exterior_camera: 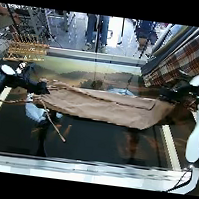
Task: Fold the clothes and pants, and hang the long-sleeved shirts on hangers.
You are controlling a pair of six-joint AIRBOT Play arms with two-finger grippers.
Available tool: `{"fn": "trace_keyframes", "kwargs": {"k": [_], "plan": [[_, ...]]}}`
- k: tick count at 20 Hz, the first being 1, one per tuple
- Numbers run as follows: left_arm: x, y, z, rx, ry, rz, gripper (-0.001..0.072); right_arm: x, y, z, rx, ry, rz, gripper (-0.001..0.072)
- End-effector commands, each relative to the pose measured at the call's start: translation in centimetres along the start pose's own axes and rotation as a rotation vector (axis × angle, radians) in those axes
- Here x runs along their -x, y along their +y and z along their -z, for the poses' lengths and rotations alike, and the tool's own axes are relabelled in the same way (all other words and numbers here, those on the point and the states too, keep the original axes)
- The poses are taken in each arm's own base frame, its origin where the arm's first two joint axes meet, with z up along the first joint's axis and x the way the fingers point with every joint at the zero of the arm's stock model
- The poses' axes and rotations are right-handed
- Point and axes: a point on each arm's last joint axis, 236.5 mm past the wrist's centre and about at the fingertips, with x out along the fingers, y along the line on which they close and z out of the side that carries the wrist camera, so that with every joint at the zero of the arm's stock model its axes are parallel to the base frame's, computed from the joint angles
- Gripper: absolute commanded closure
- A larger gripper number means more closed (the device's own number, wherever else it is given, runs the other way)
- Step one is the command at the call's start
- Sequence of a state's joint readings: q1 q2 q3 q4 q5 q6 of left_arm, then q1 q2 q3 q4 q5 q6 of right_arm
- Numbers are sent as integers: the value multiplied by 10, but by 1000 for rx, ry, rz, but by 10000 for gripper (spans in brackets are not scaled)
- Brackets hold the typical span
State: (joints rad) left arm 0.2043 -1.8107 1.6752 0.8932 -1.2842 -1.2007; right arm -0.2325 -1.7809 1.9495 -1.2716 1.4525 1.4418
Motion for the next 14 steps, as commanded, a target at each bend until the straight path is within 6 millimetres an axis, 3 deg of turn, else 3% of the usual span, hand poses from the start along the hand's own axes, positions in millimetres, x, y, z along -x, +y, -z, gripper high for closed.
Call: {"fn": "trace_keyframes", "kwargs": {"k": [1,3,5,7,9,10,11,12,14], "plan": [[-6,-18,6,-20,30,24,690,-31,146,17,229,37,-127,699],[-4,-20,7,-24,35,27,690,-67,227,33,313,31,-179,699],[-3,-23,11,-24,49,38,691,-112,293,55,366,22,-229,699],[-3,-28,15,-24,69,56,691,-151,343,75,338,27,-297,699],[-4,-34,19,-27,84,72,691,-170,374,82,308,41,-372,686],[-6,-37,19,-31,88,74,691,-170,378,81,294,43,-395,493],[-7,-39,20,-36,91,76,690,-164,371,78,298,51,-395,248],[-9,-41,20,-41,94,77,691,-150,354,75,324,75,-377,189],[-12,-44,22,-51,99,73,691,-111,297,56,325,96,-301,190]]}}
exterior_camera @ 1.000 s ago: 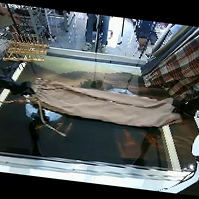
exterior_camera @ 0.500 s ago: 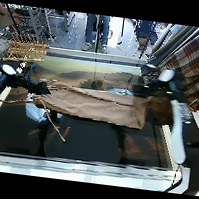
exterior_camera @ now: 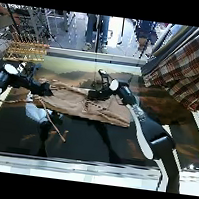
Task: Fold the clothes and pants, and hang the long-sleeved shirts on hangers.
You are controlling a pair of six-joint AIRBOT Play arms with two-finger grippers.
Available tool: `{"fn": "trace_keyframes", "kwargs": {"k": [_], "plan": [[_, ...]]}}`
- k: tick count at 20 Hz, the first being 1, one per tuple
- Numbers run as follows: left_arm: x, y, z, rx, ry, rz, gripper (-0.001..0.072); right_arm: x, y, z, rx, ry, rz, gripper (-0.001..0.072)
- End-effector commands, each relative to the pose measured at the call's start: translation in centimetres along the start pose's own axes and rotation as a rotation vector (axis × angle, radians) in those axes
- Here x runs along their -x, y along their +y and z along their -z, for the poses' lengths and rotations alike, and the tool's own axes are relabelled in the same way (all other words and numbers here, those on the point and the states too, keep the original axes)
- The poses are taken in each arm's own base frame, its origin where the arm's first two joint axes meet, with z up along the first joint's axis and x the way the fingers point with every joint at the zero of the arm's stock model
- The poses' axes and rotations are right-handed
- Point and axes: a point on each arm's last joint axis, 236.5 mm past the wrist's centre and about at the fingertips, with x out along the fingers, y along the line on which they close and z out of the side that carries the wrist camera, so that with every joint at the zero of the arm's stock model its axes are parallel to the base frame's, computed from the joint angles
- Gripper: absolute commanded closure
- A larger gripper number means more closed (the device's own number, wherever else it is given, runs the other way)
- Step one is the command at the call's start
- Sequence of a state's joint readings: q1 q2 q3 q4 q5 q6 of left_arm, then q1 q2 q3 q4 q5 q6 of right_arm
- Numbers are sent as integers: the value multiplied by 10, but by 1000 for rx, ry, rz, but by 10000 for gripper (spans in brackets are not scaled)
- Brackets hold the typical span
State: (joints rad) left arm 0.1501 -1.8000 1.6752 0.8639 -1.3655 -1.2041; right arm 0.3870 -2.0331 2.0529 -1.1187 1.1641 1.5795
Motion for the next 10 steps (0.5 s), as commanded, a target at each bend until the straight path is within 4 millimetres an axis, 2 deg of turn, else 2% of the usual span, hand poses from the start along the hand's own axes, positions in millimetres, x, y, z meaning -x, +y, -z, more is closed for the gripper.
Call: {"fn": "trace_keyframes", "kwargs": {"k": [1,3,4,5,7,10], "plan": [[-5,-8,2,-17,15,3,690,70,-51,3,-27,33,77,191],[-6,-9,3,-20,19,4,691,129,-110,12,-144,10,127,193],[-7,-10,3,-17,20,5,690,150,-138,26,-200,21,130,192],[-7,-11,3,2,21,6,691,162,-161,44,-263,49,111,192],[-9,-14,4,19,24,8,691,163,-186,81,-363,109,-18,189],[-15,-23,7,3,42,15,691,137,-217,101,-418,66,-153,188]]}}
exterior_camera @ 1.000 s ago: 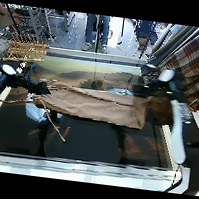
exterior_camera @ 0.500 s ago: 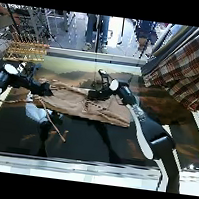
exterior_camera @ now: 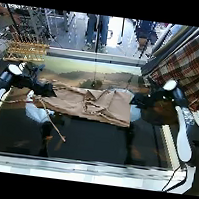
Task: Fold the clothes and pants, and hang the long-sleeved shirts on hangers.
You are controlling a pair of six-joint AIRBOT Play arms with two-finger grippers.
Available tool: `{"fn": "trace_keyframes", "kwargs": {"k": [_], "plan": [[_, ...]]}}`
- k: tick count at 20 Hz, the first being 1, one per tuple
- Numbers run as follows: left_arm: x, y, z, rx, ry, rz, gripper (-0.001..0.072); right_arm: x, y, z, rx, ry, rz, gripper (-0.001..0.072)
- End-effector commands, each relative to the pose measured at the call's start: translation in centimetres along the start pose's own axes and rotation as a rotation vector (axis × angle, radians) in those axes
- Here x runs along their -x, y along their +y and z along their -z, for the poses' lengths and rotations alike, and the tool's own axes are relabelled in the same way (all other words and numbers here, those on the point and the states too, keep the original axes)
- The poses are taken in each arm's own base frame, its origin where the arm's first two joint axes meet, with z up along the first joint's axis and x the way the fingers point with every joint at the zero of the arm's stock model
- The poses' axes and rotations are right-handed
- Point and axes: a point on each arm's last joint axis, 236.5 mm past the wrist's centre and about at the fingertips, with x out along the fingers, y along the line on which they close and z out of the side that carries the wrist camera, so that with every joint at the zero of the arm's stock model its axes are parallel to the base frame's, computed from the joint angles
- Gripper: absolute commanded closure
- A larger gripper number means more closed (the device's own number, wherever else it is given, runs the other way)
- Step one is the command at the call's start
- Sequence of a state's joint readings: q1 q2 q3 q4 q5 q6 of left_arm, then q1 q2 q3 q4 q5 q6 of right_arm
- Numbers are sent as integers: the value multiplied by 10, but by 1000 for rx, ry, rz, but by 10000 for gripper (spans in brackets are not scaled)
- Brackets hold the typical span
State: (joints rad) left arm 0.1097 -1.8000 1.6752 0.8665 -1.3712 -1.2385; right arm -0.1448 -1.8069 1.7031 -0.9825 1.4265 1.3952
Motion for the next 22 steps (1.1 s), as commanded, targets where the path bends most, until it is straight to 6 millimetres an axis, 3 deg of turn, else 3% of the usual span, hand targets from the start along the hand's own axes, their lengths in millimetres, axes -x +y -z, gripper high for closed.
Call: {"fn": "trace_keyframes", "kwargs": {"k": [1,3,8,11,12,13,14,15,16,18,20,22], "plan": [[-7,-11,3,-8,17,7,691,-15,-36,11,-55,-8,-180,188],[-12,-18,4,-21,27,11,690,-32,-38,0,-43,-34,-257,188],[-17,-25,6,-35,39,15,690,-65,-59,-15,-66,-46,-262,187],[-20,-27,3,-39,26,12,690,-82,-45,-21,-25,-29,-278,196],[-21,-28,1,-43,19,10,691,-89,-38,-22,-5,-22,-279,252],[-23,-30,1,-47,18,10,691,-94,-28,-23,22,-14,-281,405],[-24,-31,1,-51,21,10,690,-96,-20,-24,60,-11,-276,513],[-26,-34,2,-57,25,11,691,-94,-18,-25,91,-4,-257,685],[-28,-36,4,-61,31,9,691,-87,-22,-23,112,15,-215,696],[-34,-29,10,-43,61,-52,691,-58,-67,-11,90,72,28,698],[-41,-17,19,-56,103,-154,691,4,-127,12,88,148,359,698],[-54,-18,27,-88,141,-188,690,74,-153,28,66,150,530,699]]}}
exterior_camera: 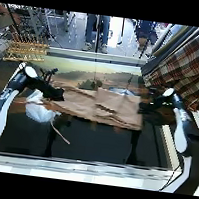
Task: Fold the clothes and pants, and hang the long-sleeved shirts on hangers.
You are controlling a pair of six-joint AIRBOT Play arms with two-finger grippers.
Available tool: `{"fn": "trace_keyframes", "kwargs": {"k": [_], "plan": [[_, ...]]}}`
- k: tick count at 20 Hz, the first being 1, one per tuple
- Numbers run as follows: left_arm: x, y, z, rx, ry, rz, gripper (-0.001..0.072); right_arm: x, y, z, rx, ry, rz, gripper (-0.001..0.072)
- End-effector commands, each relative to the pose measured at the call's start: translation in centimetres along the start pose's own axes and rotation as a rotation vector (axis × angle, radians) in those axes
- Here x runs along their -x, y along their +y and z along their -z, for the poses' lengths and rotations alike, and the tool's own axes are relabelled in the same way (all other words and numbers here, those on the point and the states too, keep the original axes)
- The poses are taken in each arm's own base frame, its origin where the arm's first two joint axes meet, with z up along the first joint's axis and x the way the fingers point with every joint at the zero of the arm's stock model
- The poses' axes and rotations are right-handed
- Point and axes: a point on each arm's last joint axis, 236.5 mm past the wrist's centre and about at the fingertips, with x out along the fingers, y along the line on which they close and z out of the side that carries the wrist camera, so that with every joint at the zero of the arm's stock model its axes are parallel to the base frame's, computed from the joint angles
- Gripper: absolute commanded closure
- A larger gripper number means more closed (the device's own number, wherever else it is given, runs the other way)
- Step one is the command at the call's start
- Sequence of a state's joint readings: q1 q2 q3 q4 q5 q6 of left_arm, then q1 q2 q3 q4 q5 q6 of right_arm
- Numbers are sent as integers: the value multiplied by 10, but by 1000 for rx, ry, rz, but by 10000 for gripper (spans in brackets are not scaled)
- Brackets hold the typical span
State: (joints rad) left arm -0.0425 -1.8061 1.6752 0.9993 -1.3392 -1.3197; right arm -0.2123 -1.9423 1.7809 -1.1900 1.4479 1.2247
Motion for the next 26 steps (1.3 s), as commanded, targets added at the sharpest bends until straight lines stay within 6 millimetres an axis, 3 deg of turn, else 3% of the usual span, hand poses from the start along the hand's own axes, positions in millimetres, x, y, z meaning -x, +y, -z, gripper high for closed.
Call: {"fn": "trace_keyframes", "kwargs": {"k": [1,2,4,7,9,11,13,15,17,19,20,21,22,24,26], "plan": [[-23,1,9,-30,56,-85,691,102,-74,44,-111,21,364,699],[-35,-3,9,-44,59,-84,691,128,-73,44,-148,-48,374,699],[-61,-17,2,-76,42,-60,691,167,-47,41,-134,-153,358,700],[-86,-51,-17,-106,-43,36,691,192,36,16,-10,-276,295,700],[-88,-60,-32,-108,-109,42,691,191,107,-8,83,-350,234,700],[-90,-57,-36,-108,-125,30,691,178,192,-29,188,-441,139,700],[-94,-53,-32,-101,-105,31,691,151,269,-41,264,-494,50,700],[-82,-47,-27,-77,-81,35,691,103,329,-45,317,-488,-20,699],[-50,-29,-19,-43,-52,6,691,38,370,-46,331,-442,-87,698],[-10,-9,-6,-15,-17,-19,691,-28,406,-42,320,-393,-192,687],[9,-1,-1,3,-12,-18,691,-53,421,-41,316,-380,-249,530],[25,6,1,20,-19,-20,691,-68,432,-38,310,-367,-297,255],[39,13,1,35,-36,-24,691,-71,435,-39,302,-368,-315,147],[58,21,-2,47,-73,-31,691,-40,424,-54,328,-415,-287,148],[61,10,-6,10,-93,16,691,23,390,-77,337,-496,-209,151]]}}
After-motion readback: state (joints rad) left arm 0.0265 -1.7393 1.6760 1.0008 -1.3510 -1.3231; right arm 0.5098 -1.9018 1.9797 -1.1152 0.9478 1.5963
